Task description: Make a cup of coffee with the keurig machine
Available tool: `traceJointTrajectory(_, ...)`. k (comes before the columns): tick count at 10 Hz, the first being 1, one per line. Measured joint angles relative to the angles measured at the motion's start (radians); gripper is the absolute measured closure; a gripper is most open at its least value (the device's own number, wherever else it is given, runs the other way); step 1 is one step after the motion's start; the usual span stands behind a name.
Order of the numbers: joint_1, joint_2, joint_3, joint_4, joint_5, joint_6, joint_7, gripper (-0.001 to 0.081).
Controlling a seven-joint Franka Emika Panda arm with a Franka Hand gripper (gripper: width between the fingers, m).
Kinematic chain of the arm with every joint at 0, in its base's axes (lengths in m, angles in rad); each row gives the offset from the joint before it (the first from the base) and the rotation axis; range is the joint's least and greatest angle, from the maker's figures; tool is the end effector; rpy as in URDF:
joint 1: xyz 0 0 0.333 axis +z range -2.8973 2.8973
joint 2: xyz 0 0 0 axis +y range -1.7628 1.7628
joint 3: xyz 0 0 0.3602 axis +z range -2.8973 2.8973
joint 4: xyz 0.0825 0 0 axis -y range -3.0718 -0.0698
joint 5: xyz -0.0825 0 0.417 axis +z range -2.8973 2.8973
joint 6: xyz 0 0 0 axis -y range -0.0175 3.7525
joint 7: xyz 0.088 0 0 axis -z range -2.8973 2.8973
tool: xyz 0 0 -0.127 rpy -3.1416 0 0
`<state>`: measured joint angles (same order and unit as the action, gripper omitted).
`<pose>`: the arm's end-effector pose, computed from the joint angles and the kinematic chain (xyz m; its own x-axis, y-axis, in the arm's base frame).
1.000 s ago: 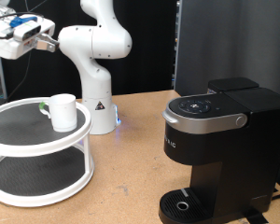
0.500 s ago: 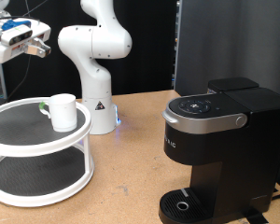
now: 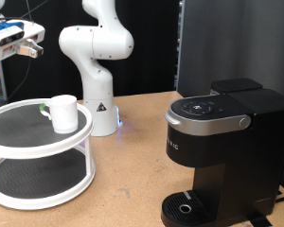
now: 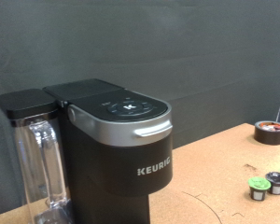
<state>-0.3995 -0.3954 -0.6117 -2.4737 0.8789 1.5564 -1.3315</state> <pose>0.2784 -0.2758 0.4475 0.7504 -0.2202 0.6233 0.4127 -0.5804 -0.7020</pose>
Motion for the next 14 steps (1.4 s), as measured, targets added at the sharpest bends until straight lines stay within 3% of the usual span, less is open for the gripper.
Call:
traceJointTrajectory(5,-0.013,-0.004,-0.068,0.007,-0.088,-0.103,-0.046,0.0799)
traceJointTrajectory(8,-0.022,-0.009,-0.081,0.007,-0.092,-0.118,-0.047,0.0799)
traceJointTrajectory(14,-0.02,0.015,-0.08,-0.048,-0.089,-0.04,-0.133,0.0799)
